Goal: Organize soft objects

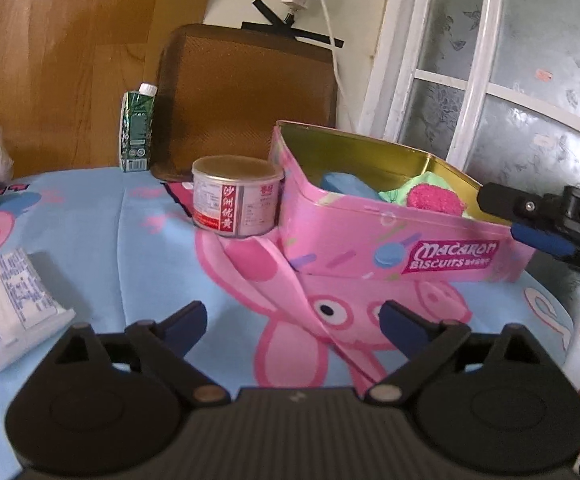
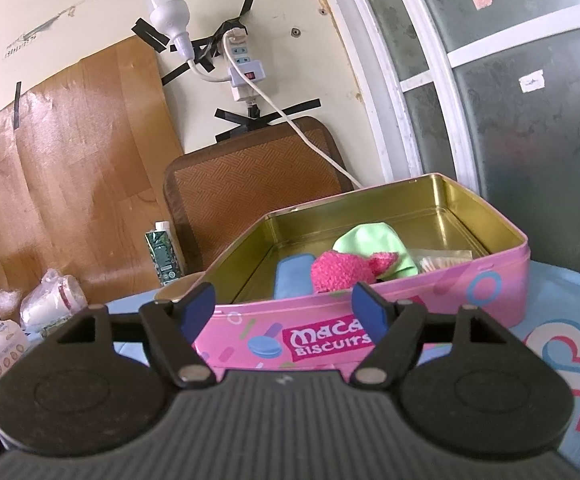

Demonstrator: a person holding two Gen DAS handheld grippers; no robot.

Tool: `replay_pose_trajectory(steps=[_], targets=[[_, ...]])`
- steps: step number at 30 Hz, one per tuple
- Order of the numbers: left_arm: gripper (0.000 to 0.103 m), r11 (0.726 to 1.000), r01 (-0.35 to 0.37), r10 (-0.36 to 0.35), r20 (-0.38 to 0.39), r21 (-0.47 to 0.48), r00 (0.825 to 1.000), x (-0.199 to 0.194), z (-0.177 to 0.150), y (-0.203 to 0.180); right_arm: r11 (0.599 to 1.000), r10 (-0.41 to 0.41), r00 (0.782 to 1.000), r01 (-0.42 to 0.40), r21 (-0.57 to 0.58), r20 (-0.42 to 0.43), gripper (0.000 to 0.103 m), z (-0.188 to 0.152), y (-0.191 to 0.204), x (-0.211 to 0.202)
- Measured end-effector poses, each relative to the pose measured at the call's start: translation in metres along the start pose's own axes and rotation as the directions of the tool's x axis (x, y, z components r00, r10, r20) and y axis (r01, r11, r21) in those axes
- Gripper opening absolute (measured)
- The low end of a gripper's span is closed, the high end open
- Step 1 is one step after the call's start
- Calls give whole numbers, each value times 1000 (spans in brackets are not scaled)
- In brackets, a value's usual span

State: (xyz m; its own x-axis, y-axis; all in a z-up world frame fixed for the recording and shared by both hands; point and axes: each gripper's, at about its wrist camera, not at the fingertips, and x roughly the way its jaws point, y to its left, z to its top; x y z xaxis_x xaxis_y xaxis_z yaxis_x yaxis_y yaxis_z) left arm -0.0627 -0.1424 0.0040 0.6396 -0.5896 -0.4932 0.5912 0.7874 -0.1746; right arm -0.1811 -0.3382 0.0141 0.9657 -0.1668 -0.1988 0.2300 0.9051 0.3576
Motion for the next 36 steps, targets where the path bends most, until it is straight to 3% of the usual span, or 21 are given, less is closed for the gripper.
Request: replay_pose_trajectory(steps=[9, 18, 36], targets=[[100, 997, 13, -19, 71, 81, 997, -12, -5, -12, 1000, 6, 1000, -6, -6, -14, 77, -5, 6, 2], [102, 995, 78, -86, 158, 59, 984, -28, -6, -3, 1000, -3, 1000, 3, -1, 7, 78, -7, 8, 0], [103, 990, 127, -113, 180, -67, 977, -30, -5, 21, 997, -80, 990, 82, -13, 112, 103, -15, 19, -7]])
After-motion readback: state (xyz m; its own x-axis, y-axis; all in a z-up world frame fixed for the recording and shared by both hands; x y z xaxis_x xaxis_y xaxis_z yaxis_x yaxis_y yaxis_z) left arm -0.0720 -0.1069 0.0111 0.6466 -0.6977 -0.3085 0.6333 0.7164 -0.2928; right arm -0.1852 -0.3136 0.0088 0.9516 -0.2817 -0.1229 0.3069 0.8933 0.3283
